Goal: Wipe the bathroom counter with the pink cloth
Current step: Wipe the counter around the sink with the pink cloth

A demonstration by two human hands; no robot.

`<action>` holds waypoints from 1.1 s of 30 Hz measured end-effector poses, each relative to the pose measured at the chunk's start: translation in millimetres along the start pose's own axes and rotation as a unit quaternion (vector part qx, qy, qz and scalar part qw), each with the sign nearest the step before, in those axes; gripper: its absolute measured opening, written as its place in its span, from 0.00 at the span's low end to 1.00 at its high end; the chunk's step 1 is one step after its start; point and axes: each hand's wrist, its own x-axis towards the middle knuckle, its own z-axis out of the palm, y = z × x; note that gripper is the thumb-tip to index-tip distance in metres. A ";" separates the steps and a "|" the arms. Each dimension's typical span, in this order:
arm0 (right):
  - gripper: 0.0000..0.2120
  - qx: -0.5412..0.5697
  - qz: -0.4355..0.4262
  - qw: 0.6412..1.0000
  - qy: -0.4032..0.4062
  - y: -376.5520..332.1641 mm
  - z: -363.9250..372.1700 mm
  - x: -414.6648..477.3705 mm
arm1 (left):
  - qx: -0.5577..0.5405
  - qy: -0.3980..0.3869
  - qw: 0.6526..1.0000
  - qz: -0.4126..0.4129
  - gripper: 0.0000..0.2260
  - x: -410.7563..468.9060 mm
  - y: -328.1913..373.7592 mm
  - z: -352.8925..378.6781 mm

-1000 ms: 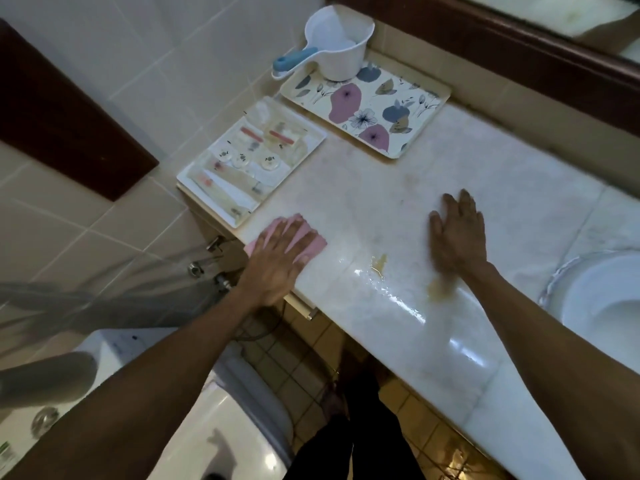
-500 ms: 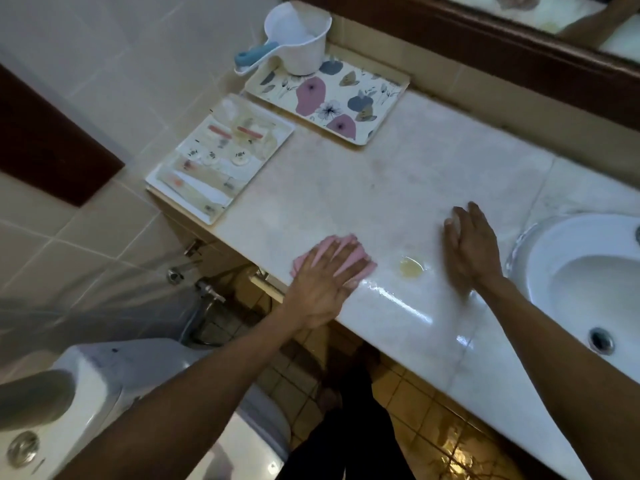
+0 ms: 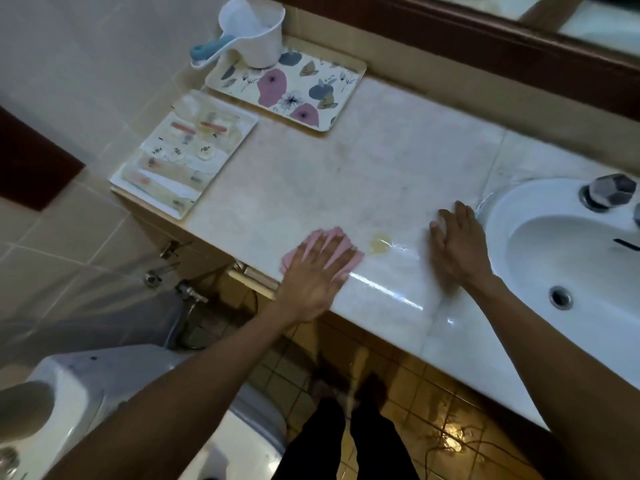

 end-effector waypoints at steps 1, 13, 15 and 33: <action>0.29 -0.011 0.001 1.000 0.008 3.8 -3.2 -3.4 | 0.006 -0.007 1.000 0.019 0.24 -10.4 -11.9 -5.5; 0.24 0.027 0.009 0.999 0.031 67.7 -26.4 -59.3 | 0.007 0.081 0.993 -0.087 0.23 113.0 53.2 3.1; 0.24 0.047 0.024 0.998 0.025 70.9 -25.5 -64.1 | -0.021 0.088 0.995 -0.041 0.23 100.8 108.6 15.4; 0.27 0.108 0.044 0.993 -0.027 123.3 -36.3 -131.2 | -0.031 0.000 0.975 -0.221 0.26 61.3 162.6 25.4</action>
